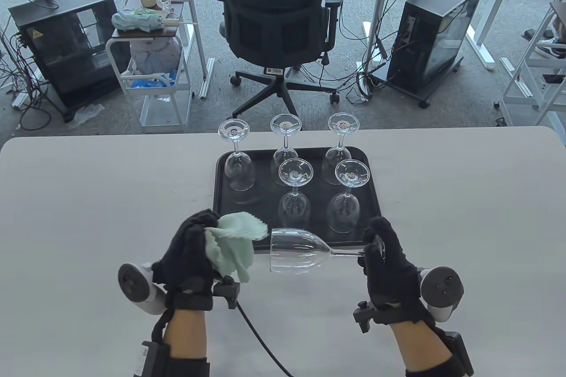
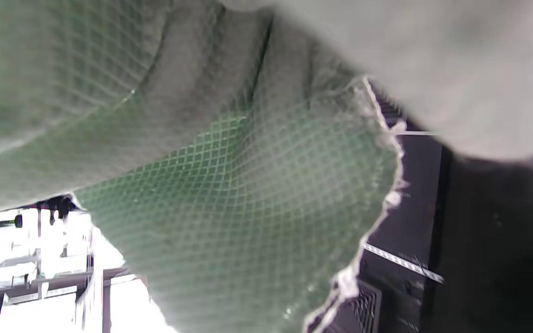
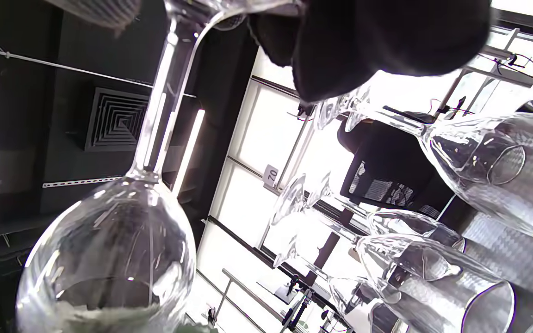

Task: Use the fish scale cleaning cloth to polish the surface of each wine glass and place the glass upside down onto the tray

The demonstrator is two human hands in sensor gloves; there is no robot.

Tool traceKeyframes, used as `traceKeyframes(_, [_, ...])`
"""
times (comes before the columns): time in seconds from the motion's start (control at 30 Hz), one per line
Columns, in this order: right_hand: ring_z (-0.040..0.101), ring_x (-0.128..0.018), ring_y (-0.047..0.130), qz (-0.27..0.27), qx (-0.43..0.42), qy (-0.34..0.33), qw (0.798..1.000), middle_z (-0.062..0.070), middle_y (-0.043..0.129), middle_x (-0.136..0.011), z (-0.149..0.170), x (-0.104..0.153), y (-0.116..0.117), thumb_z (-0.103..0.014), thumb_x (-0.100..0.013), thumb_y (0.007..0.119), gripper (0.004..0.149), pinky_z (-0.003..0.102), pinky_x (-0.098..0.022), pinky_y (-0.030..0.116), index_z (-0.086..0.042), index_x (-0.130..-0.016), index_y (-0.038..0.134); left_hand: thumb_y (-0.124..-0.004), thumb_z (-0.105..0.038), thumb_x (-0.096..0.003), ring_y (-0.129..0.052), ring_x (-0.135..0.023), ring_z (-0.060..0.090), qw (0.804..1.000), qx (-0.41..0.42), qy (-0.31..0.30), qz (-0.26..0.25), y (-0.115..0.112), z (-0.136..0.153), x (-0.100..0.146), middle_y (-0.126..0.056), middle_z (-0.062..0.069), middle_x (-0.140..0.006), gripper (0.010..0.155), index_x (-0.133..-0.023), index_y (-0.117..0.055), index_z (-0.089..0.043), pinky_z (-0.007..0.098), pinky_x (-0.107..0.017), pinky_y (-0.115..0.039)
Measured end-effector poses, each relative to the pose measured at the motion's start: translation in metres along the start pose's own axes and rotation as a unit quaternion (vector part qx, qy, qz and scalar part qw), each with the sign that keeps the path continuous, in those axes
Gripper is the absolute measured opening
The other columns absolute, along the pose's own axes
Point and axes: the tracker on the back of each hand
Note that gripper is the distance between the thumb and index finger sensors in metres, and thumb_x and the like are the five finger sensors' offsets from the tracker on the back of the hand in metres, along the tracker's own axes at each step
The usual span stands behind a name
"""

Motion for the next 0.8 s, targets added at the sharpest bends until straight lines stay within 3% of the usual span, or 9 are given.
traceKeyframes(0.07, [0.033,-0.051,0.09,0.001,0.002,0.003,1.0,0.02,0.063,-0.097,0.002,0.0,-0.001,-0.061,-0.055,0.06,0.068,0.041,-0.031,0.086,-0.027,-0.109,0.038,-0.067,-0.05,-0.0567,-0.091,-0.078,0.037,0.999,-0.027,-0.005,-0.034,0.022,0.0,-0.001,-0.085,0.01,-0.092,0.047,-0.083,-0.086,-0.015,0.057,-0.053,-0.085])
traceKeyframes(0.2, [0.033,-0.051,0.09,0.002,0.002,0.006,1.0,0.02,0.063,-0.097,0.004,0.0,-0.001,-0.061,-0.055,0.06,0.068,0.041,-0.031,0.086,-0.027,-0.109,0.038,-0.066,-0.049,-0.0573,-0.09,-0.079,0.038,0.999,-0.006,0.003,-0.052,0.044,0.0,-0.002,-0.084,0.011,-0.093,0.048,-0.084,-0.085,-0.015,0.058,-0.053,-0.085])
traceKeyframes(0.43, [0.03,-0.055,0.088,0.006,0.013,-0.01,1.0,0.017,0.06,-0.099,-0.002,0.002,0.003,-0.066,-0.054,0.062,0.077,0.04,-0.034,0.085,-0.03,-0.108,0.021,-0.065,-0.049,-0.0579,-0.089,-0.08,0.038,0.999,-0.014,0.007,-0.047,0.045,0.0,-0.003,-0.083,0.011,-0.094,0.048,-0.085,-0.085,-0.015,0.059,-0.055,-0.084])
traceKeyframes(0.53, [0.029,-0.056,0.087,0.031,0.041,-0.066,0.997,0.016,0.059,-0.099,-0.017,-0.001,0.013,-0.07,-0.052,0.064,0.082,0.04,-0.035,0.085,-0.03,-0.105,0.017,-0.065,-0.049,-0.0575,-0.09,-0.079,0.038,0.999,-0.011,0.005,-0.047,0.042,0.0,-0.004,-0.084,0.011,-0.094,0.048,-0.085,-0.085,-0.015,0.058,-0.054,-0.084])
traceKeyframes(0.7, [0.028,-0.058,0.083,-0.004,0.176,-0.149,0.973,0.017,0.056,-0.098,-0.066,-0.026,0.057,-0.074,-0.051,0.072,0.082,0.04,-0.038,0.083,-0.031,-0.1,0.023,-0.065,-0.05,-0.0576,-0.09,-0.08,0.037,0.999,-0.012,0.008,-0.047,0.04,0.002,-0.005,-0.084,0.011,-0.094,0.048,-0.085,-0.085,-0.015,0.058,-0.055,-0.084])
traceKeyframes(0.8, [0.029,-0.06,0.083,-0.058,0.307,-0.143,0.939,0.019,0.055,-0.099,-0.093,-0.052,0.108,-0.073,-0.052,0.073,0.075,0.04,-0.038,0.082,-0.029,-0.099,0.035,-0.065,-0.05,-0.0577,-0.09,-0.08,0.038,0.999,-0.011,0.01,-0.046,0.039,0.002,-0.004,-0.084,0.011,-0.094,0.048,-0.085,-0.085,-0.015,0.058,-0.055,-0.084])
Point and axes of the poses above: the tracker on the back of each hand, its own z axis roughly to the little-finger side, its own x axis roughly from the fingertips to the wrist, y = z × x
